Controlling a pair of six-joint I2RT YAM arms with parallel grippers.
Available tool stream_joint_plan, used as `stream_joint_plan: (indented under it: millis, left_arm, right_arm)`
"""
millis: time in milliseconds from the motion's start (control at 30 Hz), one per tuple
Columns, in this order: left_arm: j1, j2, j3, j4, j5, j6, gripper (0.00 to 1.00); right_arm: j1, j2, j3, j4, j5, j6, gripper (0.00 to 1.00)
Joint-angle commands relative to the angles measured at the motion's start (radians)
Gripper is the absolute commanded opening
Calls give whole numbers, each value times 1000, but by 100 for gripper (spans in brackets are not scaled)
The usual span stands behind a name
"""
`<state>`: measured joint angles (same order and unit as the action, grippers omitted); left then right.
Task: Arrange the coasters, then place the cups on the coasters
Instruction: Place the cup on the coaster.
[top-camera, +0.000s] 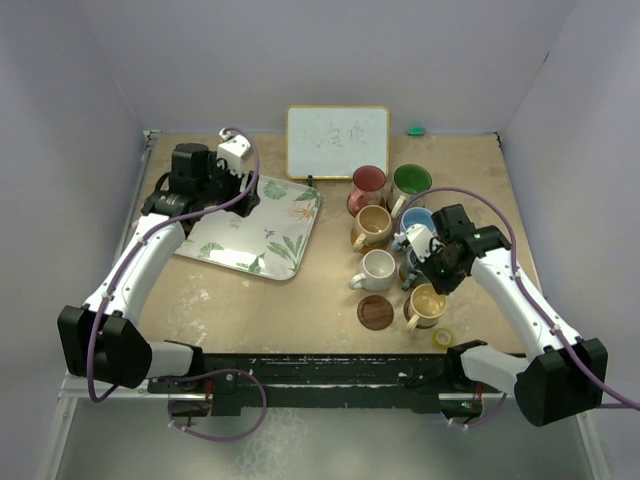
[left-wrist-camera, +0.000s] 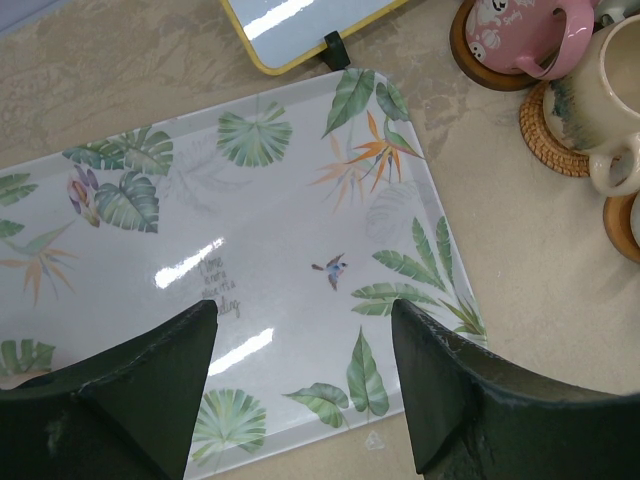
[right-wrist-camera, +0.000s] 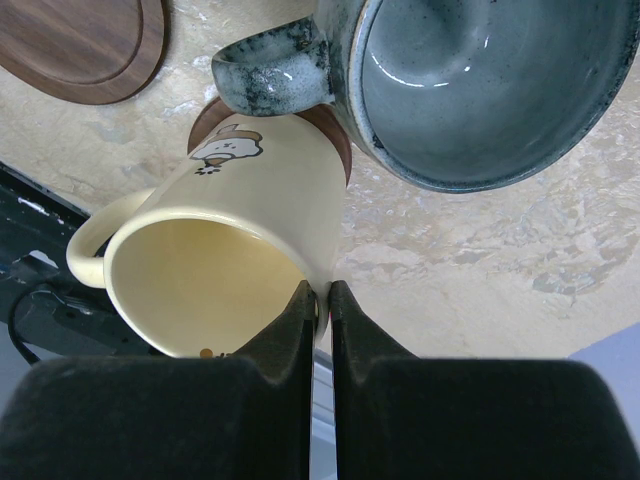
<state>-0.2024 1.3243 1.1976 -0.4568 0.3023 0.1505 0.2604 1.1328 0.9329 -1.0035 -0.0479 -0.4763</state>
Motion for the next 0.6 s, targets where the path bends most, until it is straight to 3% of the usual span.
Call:
stream_joint_plan:
  millis: [0,567]
  left_arm:
    - [6,-16,4,35,14,10,68]
    - [7,-19,5,27,12,14,68]
  right_arm:
    - [-6,-12,44,10,-28,-4,0]
    - [-6,30,38,21,-31,-10,0]
